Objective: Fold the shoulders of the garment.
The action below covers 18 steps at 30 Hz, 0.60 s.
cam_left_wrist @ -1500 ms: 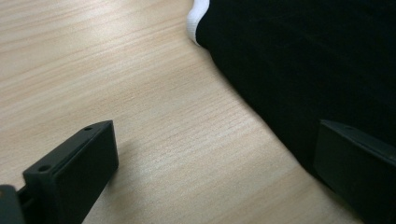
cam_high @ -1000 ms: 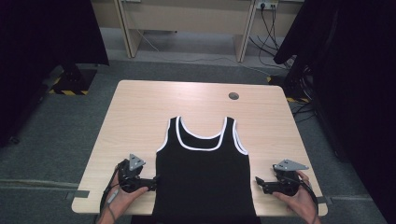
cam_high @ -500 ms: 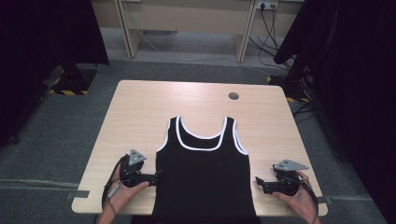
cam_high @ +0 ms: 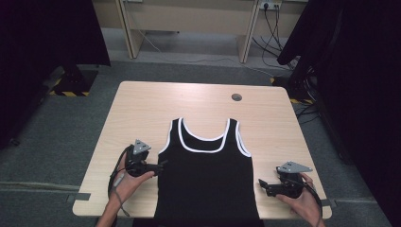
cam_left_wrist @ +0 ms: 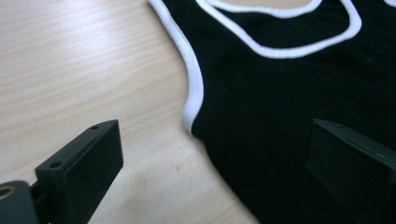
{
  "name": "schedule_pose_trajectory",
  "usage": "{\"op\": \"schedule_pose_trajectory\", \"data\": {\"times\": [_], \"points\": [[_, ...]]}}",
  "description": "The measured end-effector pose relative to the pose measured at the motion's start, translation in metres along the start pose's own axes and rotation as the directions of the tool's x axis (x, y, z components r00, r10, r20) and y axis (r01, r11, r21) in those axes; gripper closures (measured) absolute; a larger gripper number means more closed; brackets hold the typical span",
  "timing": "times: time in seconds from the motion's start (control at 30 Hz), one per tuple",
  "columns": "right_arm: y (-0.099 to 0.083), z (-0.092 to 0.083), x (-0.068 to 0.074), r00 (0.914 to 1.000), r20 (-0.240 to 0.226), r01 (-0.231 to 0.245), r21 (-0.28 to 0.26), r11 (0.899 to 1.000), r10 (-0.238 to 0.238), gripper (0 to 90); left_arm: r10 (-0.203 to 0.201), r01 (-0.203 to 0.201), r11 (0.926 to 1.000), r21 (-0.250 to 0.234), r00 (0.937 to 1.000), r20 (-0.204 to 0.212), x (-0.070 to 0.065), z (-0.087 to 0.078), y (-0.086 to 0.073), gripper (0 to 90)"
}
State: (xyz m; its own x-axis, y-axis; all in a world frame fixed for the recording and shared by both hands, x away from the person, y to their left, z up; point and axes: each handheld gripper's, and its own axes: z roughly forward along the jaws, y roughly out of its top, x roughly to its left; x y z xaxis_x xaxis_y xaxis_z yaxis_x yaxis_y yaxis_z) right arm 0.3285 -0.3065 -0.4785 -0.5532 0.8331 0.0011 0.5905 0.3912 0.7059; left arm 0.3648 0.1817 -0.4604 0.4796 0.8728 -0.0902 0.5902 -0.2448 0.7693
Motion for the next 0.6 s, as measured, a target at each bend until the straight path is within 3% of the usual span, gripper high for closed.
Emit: {"op": "schedule_pose_trajectory", "data": {"times": [0.6], "points": [[0.000,0.000,0.000,1.0000,-0.002,0.002,-0.001,1.000,-0.002,11.2,0.022,-0.022,0.9997,-0.005,0.9997,-0.008,-0.001,0.040,0.040,5.4]]}}
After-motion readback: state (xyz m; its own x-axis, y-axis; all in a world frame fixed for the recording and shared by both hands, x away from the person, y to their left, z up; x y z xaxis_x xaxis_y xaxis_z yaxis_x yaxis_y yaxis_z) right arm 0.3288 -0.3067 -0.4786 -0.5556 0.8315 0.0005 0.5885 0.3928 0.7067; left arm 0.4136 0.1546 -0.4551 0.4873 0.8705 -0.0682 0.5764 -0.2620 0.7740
